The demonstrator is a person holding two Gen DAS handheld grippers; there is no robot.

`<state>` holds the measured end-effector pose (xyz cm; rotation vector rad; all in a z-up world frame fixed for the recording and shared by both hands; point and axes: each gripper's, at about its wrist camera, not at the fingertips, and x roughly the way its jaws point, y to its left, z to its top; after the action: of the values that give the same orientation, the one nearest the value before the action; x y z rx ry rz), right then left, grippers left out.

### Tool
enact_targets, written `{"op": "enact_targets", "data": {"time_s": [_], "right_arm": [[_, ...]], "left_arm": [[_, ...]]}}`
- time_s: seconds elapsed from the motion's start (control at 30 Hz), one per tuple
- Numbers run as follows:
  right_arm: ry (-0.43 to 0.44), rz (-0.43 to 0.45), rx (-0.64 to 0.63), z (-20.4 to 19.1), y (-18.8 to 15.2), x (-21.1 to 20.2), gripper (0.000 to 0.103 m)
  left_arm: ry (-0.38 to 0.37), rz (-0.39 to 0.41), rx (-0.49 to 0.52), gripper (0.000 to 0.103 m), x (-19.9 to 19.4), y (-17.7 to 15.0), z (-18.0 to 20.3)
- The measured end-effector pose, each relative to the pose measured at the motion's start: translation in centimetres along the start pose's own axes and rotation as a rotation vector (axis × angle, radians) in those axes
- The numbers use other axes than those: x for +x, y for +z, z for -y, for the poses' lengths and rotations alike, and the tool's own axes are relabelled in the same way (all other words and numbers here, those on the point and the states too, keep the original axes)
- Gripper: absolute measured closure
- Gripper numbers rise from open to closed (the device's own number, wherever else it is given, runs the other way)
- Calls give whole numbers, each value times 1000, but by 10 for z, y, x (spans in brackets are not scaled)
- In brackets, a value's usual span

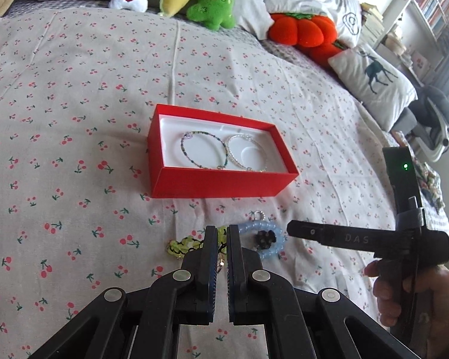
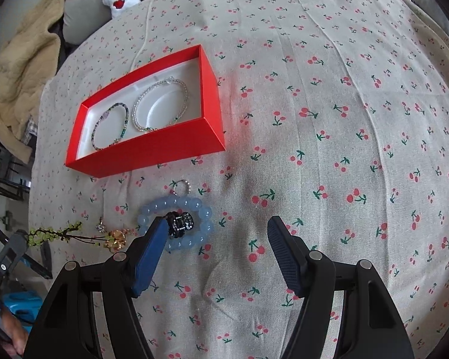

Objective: Organize jewelry
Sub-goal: 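Lift the green beaded bracelet with the left gripper while the right gripper grasps the light blue bead bracelet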

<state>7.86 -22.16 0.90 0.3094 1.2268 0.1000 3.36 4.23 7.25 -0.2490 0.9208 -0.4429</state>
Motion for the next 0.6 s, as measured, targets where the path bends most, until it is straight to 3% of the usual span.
{"op": "enact_targets", "data": {"time_s": [0.03,0.13,0.37,0.47,0.6], "right_arm": [[-1,1,0,-1,1,2,48],[-27,-18,-16,-6,3,13,65],[-90,-35,-63,-17,1,39,75],[-131,-18,-129,-25,-2,40,89],[-133,-2,-135,-25,-3,37,91]], "left_arm": [[8,-1,1,103,0,0,-2],[28,-8,-1,103,3,-2,-5],[54,-30,-15,103,9,-6,-12],[63,-43,-21,103,13,-6,-14],[70,-56,-32,103,17,-6,-16]]}}
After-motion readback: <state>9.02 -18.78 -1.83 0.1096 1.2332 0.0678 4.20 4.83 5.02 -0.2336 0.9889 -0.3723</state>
